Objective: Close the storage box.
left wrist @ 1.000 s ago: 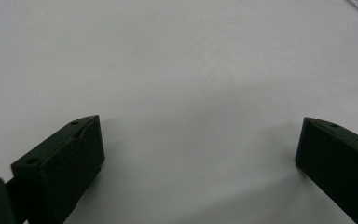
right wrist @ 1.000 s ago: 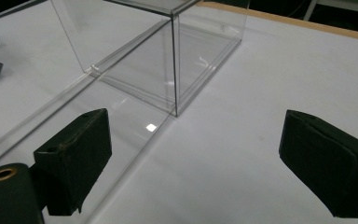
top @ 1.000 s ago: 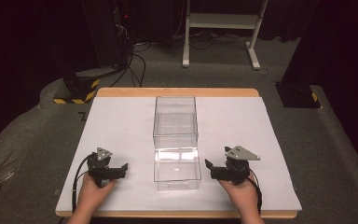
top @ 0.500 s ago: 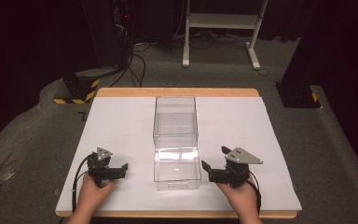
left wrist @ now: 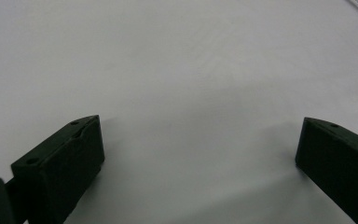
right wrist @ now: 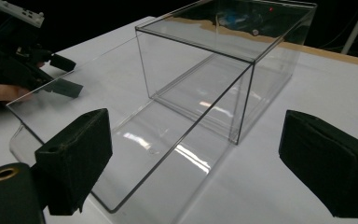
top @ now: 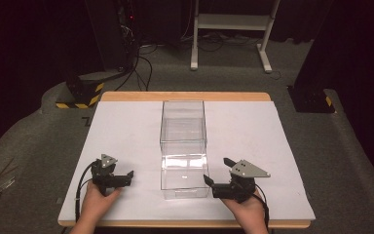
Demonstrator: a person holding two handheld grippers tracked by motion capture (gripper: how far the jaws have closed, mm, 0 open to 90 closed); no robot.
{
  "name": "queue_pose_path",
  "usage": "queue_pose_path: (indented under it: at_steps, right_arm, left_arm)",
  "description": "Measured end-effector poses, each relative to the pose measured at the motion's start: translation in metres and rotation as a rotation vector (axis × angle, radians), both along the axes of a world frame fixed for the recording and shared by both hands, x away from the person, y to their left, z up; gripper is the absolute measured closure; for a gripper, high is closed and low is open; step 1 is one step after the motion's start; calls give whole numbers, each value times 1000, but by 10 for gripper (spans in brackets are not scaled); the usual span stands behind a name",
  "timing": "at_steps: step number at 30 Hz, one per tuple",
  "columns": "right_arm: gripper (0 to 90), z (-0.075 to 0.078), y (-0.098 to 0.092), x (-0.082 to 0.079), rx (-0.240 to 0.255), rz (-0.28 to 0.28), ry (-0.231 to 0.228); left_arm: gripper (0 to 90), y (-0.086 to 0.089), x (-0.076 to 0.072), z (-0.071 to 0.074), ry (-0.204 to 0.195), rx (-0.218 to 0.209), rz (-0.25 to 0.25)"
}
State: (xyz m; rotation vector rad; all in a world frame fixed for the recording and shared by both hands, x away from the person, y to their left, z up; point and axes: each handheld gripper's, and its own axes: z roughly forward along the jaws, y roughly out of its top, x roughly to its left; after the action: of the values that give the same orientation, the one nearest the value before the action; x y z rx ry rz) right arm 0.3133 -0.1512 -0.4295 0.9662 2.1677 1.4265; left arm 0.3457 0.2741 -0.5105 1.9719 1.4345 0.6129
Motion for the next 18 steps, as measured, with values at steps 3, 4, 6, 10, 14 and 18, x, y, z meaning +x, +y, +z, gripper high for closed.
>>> queue_pose_path:
  at_steps: [3, 4, 6, 10, 14, 18]
  right_arm:
    - [103, -1, 1, -3, 3, 8, 2]
    - [103, -1, 1, -3, 3, 8, 2]
    - [105, -3, 0, -4, 2, 12, 6]
    - [116, -7, 4, -5, 0, 33, 21]
    - [122, -10, 10, -7, -6, 52, 30]
    - [125, -12, 12, -7, -6, 63, 36]
  left_arm:
    - [13, 0, 0, 0, -1, 1, 0]
    - [13, 0, 0, 0, -1, 1, 0]
    - [13, 0, 0, 0, 0, 0, -1]
    - [13, 0, 0, 0, 0, -1, 0]
    - [13, 0, 0, 0, 1, -1, 0]
    - [13, 0, 0, 0, 1, -1, 0]
